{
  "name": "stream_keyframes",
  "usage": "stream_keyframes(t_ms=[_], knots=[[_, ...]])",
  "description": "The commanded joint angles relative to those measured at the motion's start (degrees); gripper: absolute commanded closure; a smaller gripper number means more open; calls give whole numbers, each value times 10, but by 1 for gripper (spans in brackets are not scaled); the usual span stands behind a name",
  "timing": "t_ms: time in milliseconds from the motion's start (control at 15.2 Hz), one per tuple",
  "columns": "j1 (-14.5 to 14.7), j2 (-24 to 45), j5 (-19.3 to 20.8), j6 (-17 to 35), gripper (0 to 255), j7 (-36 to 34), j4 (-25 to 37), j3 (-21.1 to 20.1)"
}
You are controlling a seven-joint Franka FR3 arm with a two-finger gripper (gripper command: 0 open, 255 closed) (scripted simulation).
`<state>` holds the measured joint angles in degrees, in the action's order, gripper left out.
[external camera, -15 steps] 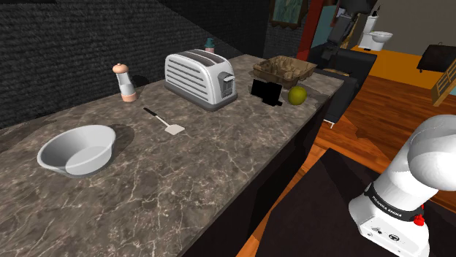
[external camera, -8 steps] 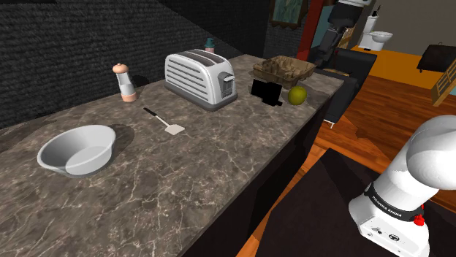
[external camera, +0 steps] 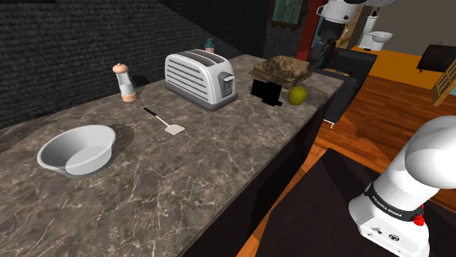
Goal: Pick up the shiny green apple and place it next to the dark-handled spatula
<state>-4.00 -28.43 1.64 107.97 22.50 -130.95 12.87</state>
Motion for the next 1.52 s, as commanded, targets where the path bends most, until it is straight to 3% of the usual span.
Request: stream_keyframes(t_ms=[0, 462, 990, 1452], knots=[[-3, 33, 1, 20, 0, 15, 11, 15], [-14, 162, -16, 76, 0, 82, 72, 71], [-41, 330, -77, 111, 0, 169, 182, 117], [-44, 356, -92, 153, 0, 180, 162, 115]])
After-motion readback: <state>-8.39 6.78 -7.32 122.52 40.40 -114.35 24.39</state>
